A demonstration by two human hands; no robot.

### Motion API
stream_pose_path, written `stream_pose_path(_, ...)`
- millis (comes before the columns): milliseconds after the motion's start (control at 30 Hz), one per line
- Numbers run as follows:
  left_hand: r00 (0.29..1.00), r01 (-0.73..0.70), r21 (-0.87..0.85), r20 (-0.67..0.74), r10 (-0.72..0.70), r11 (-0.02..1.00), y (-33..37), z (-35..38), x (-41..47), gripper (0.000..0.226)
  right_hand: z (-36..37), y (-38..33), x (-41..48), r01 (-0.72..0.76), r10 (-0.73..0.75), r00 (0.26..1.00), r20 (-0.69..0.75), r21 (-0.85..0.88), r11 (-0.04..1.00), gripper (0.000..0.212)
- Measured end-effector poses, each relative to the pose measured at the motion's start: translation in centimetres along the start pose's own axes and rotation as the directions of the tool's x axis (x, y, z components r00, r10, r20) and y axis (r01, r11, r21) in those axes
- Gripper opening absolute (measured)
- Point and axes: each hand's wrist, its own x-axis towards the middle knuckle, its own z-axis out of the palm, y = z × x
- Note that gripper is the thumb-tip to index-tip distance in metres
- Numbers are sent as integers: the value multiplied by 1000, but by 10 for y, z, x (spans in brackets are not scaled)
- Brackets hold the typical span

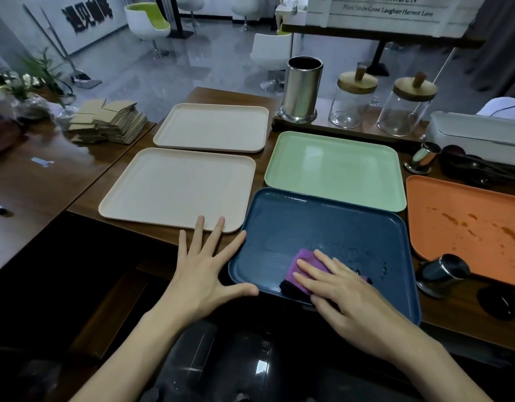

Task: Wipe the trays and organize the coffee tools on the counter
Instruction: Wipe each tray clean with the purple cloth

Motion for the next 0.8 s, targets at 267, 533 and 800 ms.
stream_pose_path(267,1000,-23,13,-20,24,1000,-3,4,3,110,6,-59,68,70,-68,997,30,-58,996,52)
stream_pose_path(533,998,-32,56,-47,34,998,-4,1,2,113,5,-36,24,-131,128,990,-58,-47,990,52)
stream_pose_path(800,990,-101,162,-85,116,982,-5,0,6,111,-11,6,-49,-522,497,844,-201,-99,847,54)
